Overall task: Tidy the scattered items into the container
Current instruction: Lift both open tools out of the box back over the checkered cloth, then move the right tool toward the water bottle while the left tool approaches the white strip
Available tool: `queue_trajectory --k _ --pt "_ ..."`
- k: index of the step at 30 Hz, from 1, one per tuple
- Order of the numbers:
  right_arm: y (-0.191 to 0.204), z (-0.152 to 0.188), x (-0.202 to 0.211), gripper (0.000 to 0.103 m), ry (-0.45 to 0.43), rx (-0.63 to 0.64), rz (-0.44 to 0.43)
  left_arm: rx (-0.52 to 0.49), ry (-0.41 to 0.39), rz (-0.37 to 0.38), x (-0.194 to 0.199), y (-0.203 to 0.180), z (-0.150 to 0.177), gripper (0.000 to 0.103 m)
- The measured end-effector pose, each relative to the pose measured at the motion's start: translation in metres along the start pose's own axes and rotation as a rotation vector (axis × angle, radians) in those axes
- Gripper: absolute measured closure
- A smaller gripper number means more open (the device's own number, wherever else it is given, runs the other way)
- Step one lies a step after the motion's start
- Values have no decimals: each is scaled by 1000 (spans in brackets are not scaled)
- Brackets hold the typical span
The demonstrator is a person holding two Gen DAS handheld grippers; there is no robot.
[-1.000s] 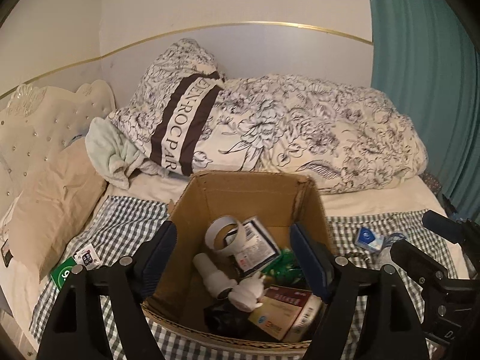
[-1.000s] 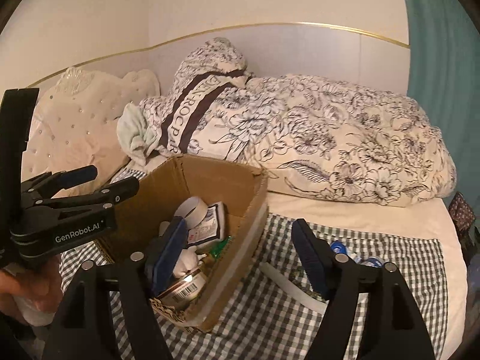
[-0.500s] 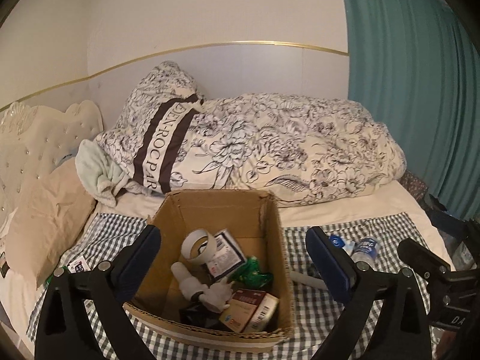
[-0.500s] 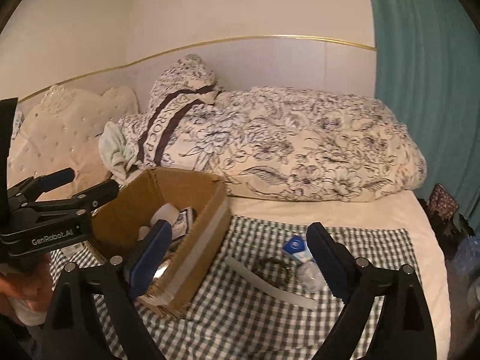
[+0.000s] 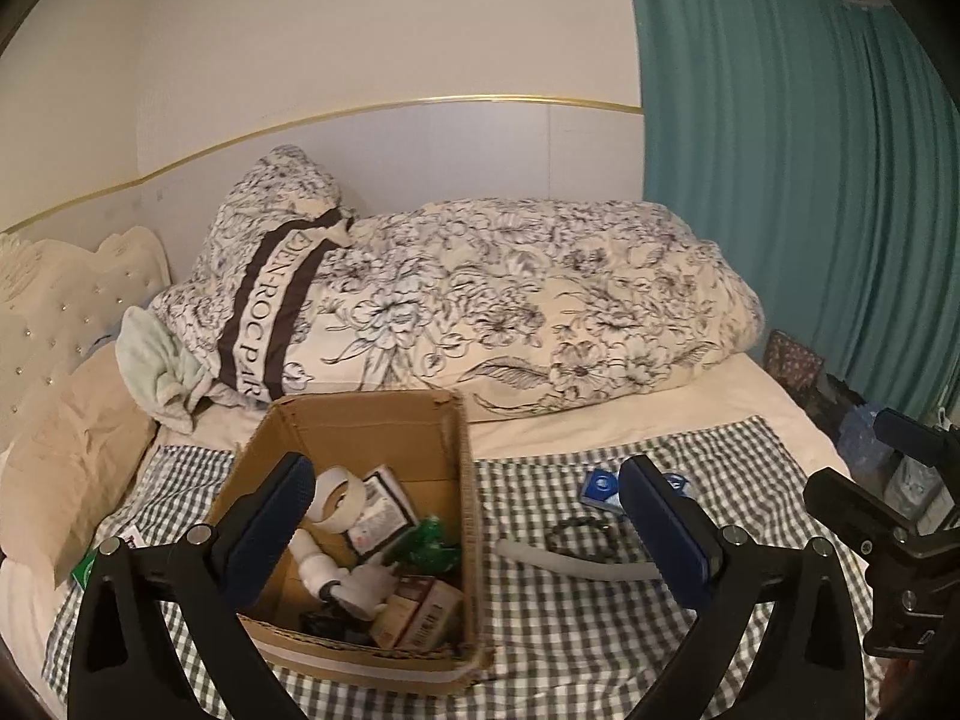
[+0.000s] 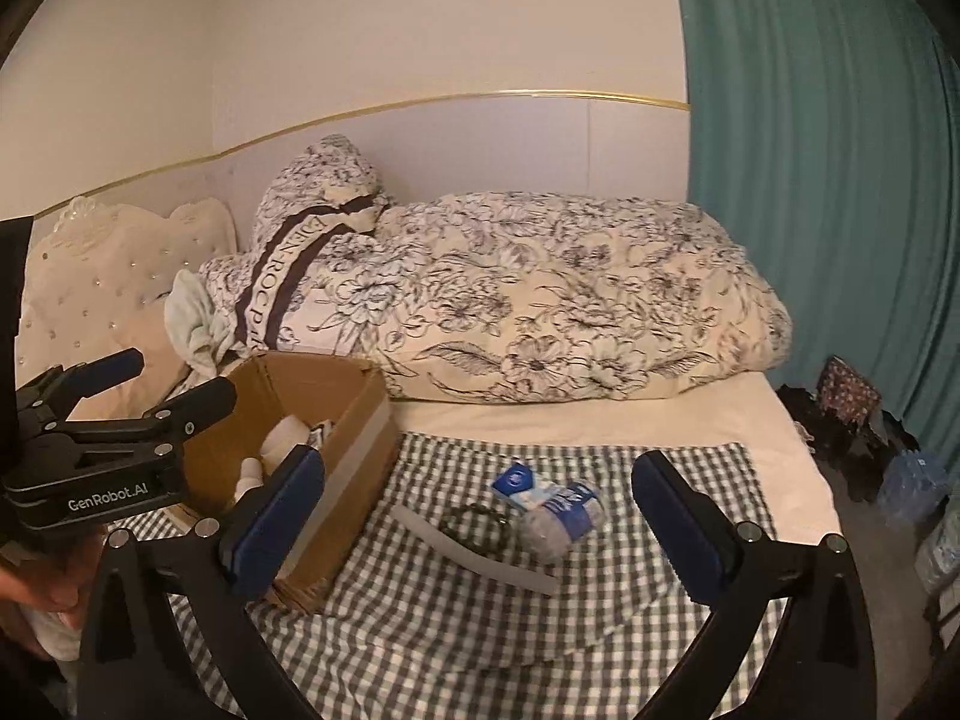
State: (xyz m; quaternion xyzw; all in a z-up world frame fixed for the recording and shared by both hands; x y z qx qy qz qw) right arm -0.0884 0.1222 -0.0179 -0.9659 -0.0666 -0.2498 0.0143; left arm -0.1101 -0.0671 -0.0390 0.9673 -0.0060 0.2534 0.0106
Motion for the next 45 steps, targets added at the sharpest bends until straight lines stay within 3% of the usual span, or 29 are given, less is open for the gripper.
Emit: queue_trajectory --k 17,45 --pt "-48 12 10 0 24 -49 70 -33 34 57 -11 -43 10 0" --pt "-82 59 -93 0 233 -61 102 -55 229 80 -103 -78 66 0"
Point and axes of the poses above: each gripper's, at about its wrist camera, not at the fingertips, and x roughly against the way its jaws point, y to its left, z to its underside, the point moved 8 cm from there along -x, roughly the way its jaws point, and after that the axes turned 1 degree about x, right-handed, at the moved point
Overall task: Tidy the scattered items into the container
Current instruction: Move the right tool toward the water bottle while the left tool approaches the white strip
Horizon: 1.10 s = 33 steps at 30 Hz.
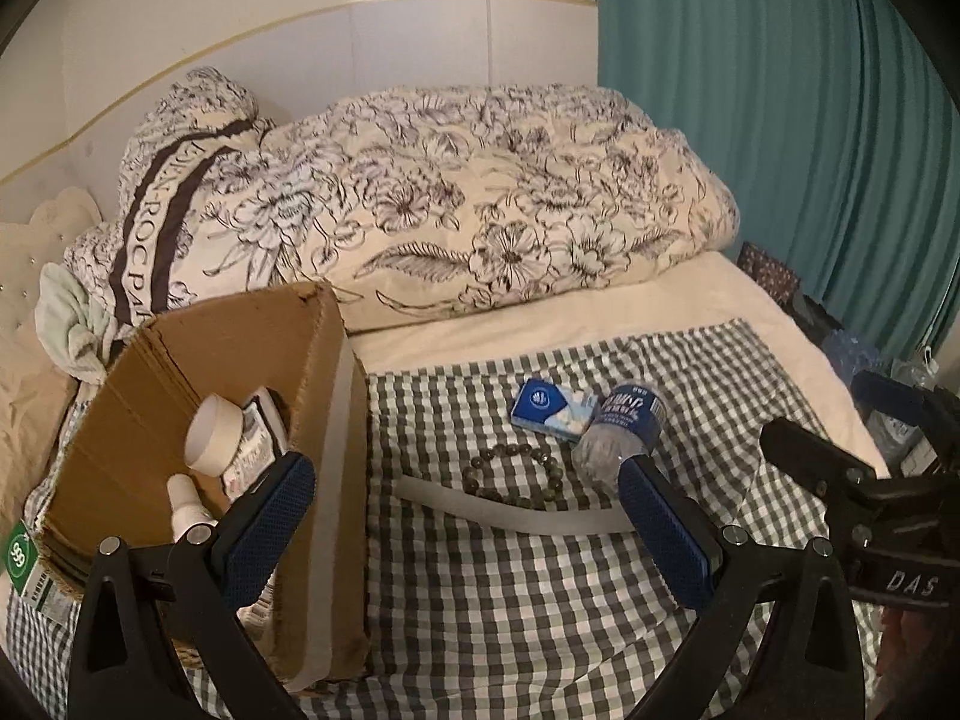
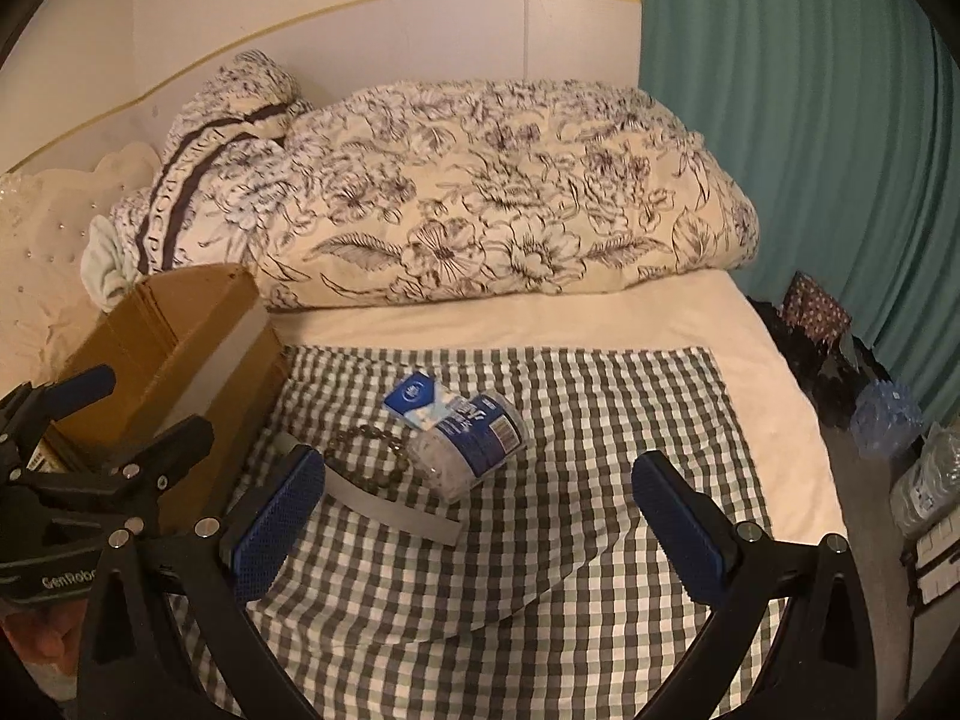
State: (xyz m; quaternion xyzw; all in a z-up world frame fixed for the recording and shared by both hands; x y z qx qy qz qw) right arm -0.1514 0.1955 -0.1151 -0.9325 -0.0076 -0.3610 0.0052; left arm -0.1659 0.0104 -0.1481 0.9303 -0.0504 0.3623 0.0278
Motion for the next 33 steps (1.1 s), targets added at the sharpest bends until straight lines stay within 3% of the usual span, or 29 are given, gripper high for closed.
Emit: queue_trajectory --k 11,16,20,28,33 --pt "-13 3 -44 0 72 18 11 22 105 25 -49 -8 21 0" --pt "-16 6 -56 0 101 64 10 -4 111 -8 -65 -14 26 0" --pt "-22 12 -64 0 112 101 14 9 142 24 -76 -20 31 0" --pt "-41 12 -90 0 128 25 -31 8 177 10 -107 -25 47 0" --pt "-36 12 -111 0 143 26 -85 24 229 4 -130 -23 61 8"
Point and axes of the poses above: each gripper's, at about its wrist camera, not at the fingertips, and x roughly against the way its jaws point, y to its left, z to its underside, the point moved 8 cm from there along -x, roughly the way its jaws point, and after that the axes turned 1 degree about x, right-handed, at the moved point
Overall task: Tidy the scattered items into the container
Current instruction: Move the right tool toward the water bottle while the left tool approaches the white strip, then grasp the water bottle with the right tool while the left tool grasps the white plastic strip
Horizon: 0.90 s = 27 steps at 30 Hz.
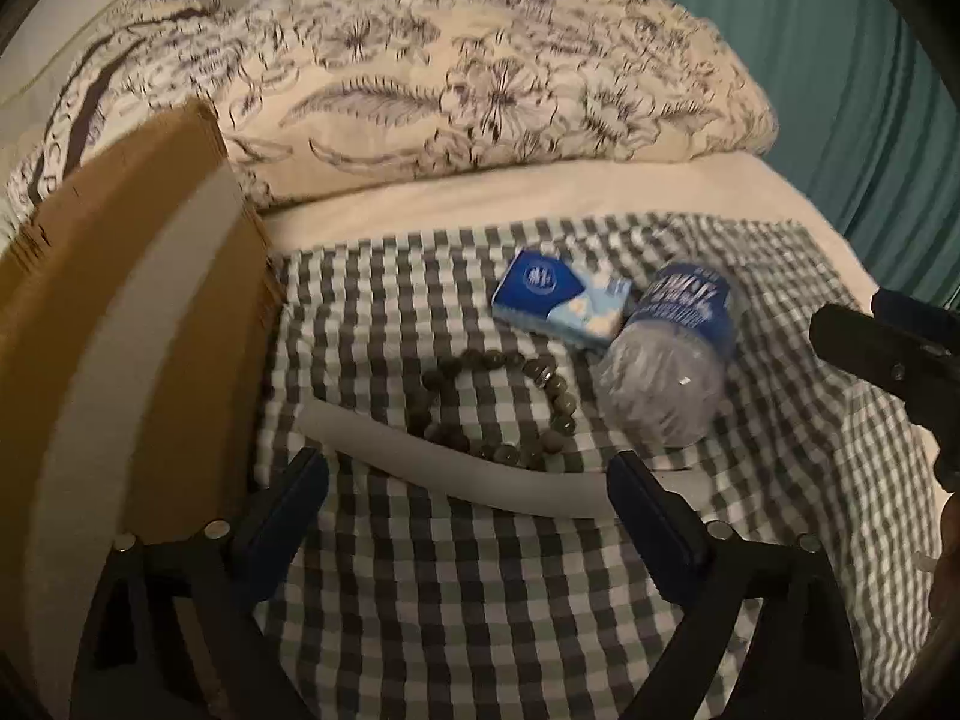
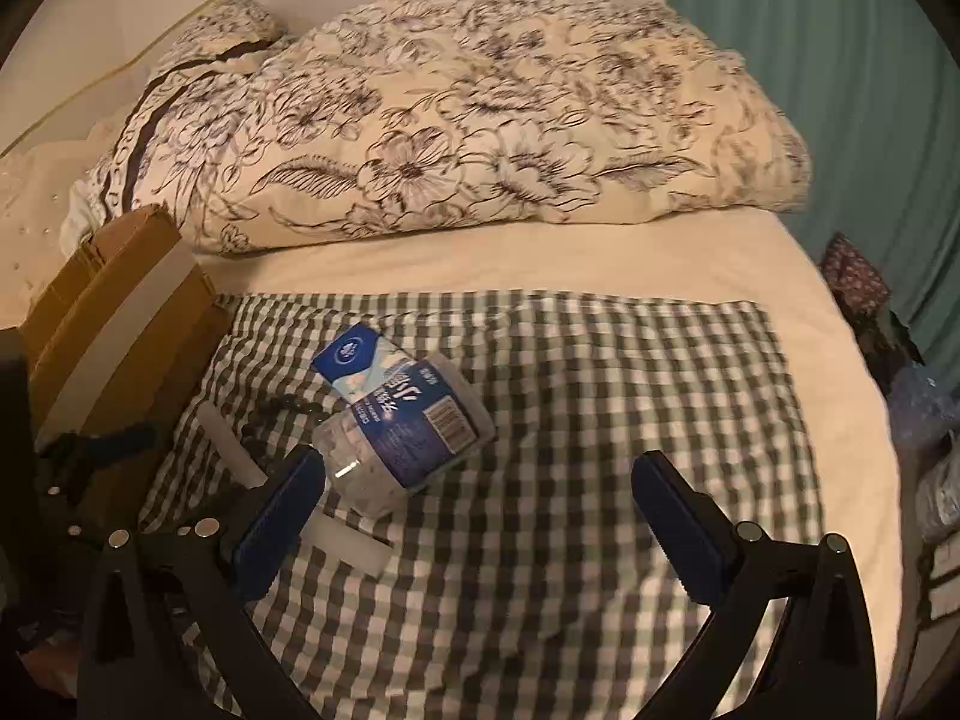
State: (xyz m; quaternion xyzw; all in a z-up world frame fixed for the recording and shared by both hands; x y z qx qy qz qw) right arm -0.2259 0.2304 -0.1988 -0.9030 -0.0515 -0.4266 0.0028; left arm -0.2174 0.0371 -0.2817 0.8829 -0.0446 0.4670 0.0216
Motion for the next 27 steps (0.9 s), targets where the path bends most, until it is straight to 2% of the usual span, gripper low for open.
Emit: queue_trajectory --k 4,8,11,14,17,19,20,21,22,23,25,27 --pt "14 0 -20 0 31 48 -44 8 34 -10 -18 2 6 8" --pt "28 1 -39 0 48 120 -32 22 58 -16 -30 7 8 8" --pt "31 1 -50 0 62 130 -22 32 75 -6 -38 9 10 8" --pt "36 1 -60 0 70 157 -11 39 87 13 -44 7 11 16" --pt "39 -3 -61 0 52 176 8 43 80 32 -43 5 10 27" --pt "39 -7 -59 0 34 200 41 37 73 52 -41 1 9 40" --pt "40 -9 -59 0 32 203 41 29 68 53 -39 -1 9 43" --pt "41 -8 -61 0 37 200 31 24 68 58 -38 -3 8 50" --pt "42 -7 -65 0 49 196 15 25 73 77 -37 -4 8 71" --pt "44 -4 -71 0 70 193 -3 30 84 112 -35 -7 9 75" --pt "45 2 -81 0 103 198 -5 16 87 109 -33 -10 10 88" --pt "41 7 -91 0 131 181 -11 11 90 114 -31 -12 10 92"
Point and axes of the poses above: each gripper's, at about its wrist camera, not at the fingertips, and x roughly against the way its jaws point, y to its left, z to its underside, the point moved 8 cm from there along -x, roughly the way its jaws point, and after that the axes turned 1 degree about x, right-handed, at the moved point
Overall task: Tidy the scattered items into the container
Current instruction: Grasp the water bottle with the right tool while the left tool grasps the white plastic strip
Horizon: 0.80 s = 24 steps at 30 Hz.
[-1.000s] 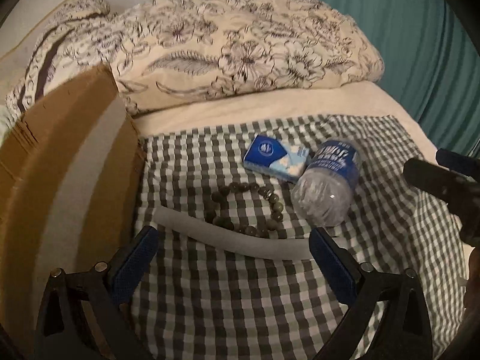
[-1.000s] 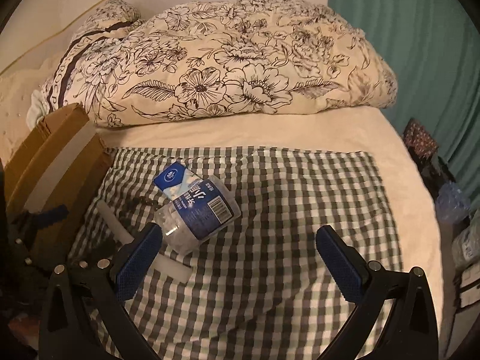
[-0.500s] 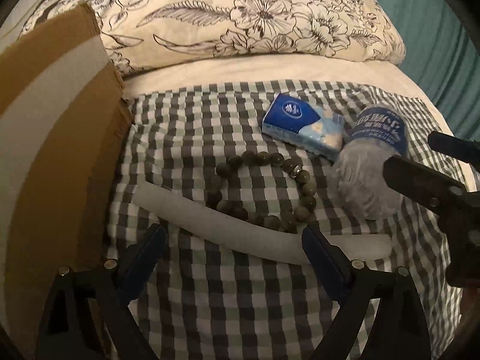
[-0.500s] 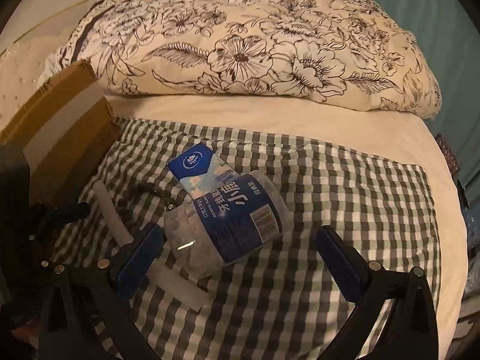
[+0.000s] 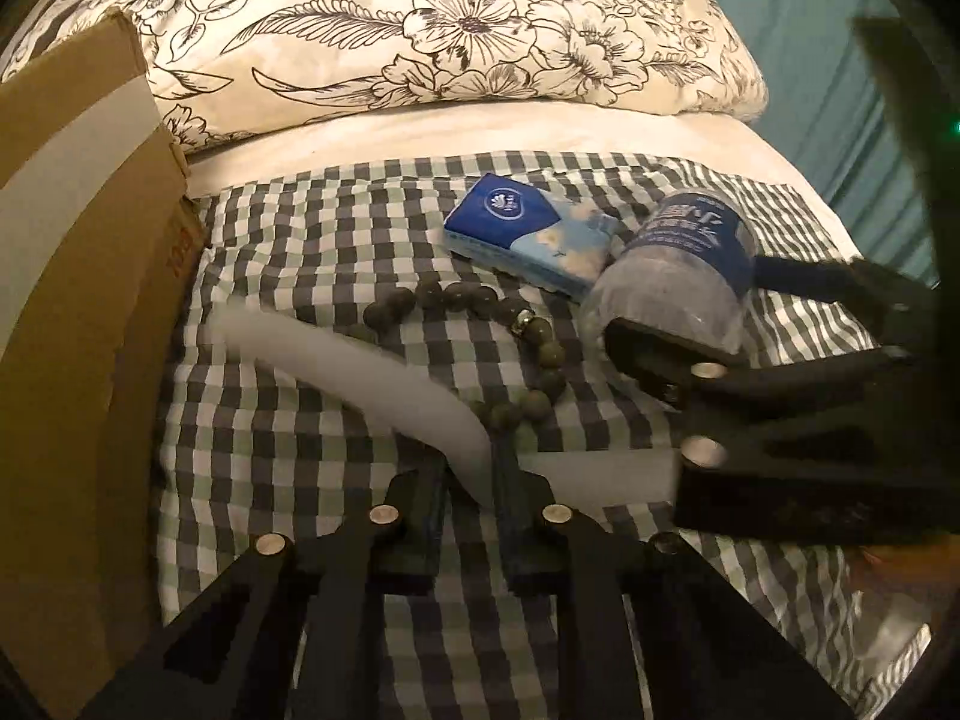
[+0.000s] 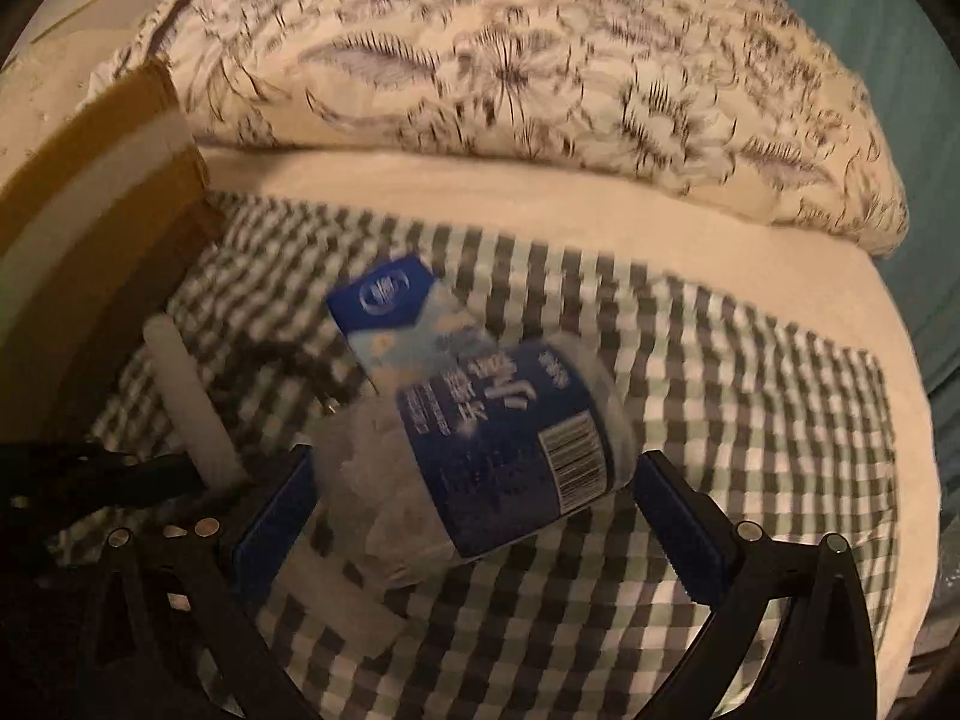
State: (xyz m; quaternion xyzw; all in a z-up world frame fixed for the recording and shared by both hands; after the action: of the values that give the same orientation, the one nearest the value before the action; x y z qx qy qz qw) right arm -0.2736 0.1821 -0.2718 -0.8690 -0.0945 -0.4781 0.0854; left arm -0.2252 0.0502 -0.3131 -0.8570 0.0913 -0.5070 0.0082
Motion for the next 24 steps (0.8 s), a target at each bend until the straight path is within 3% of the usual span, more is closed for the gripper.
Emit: queue_trajectory --k 3,12,24 --pt "-3 0 -6 0 -5 -38 -47 -3 -2 12 4 -1 1 96" --pt "10 -5 -2 2 -22 1 -85 -7 -57 3 28 4 -1 97" --pt "-16 -4 55 2 -104 -93 -60 -5 -131 9 75 1 -11 97"
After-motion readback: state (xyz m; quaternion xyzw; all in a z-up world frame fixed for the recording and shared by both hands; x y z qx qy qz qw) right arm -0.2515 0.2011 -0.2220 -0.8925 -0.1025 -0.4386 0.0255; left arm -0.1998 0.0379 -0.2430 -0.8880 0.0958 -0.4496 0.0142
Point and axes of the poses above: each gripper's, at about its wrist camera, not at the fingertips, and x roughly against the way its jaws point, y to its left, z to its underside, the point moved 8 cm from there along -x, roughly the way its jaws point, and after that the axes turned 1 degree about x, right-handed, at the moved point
